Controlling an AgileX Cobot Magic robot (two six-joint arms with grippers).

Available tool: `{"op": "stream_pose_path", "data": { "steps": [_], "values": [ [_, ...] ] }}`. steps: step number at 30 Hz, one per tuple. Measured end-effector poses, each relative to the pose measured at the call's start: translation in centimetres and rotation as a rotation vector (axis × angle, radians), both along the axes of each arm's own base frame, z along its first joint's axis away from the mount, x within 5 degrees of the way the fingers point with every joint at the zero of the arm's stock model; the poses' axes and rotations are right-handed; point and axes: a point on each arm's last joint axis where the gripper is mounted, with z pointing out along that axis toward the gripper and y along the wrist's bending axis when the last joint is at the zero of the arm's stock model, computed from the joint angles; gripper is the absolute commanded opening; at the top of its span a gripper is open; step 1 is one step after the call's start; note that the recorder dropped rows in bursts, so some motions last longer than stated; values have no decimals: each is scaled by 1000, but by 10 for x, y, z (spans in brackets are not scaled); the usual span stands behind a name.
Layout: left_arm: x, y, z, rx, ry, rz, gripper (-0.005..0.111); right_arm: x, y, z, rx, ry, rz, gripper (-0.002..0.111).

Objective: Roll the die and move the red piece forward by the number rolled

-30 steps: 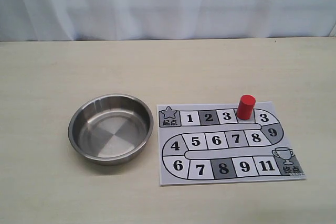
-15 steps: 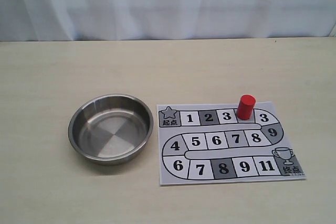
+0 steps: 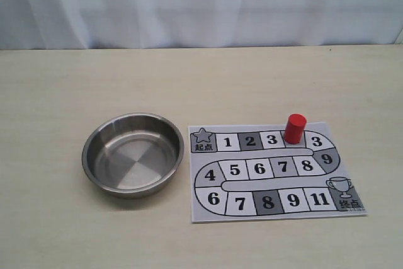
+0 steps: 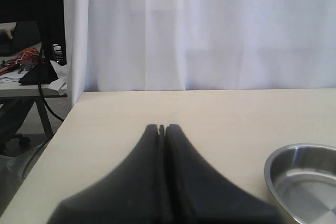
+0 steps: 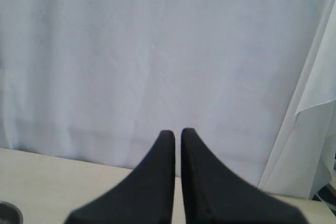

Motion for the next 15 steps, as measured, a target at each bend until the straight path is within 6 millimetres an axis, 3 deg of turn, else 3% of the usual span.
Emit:
{"op": "stream_pose_path", "data": {
  "steps": [7,15],
  "values": [
    [0,0,0,0,0,0,0,11,-1,-8,-16,-22,5,4],
    [0,0,0,0,0,0,0,53,-2,-35,21,-6,0,4]
  ]
}}
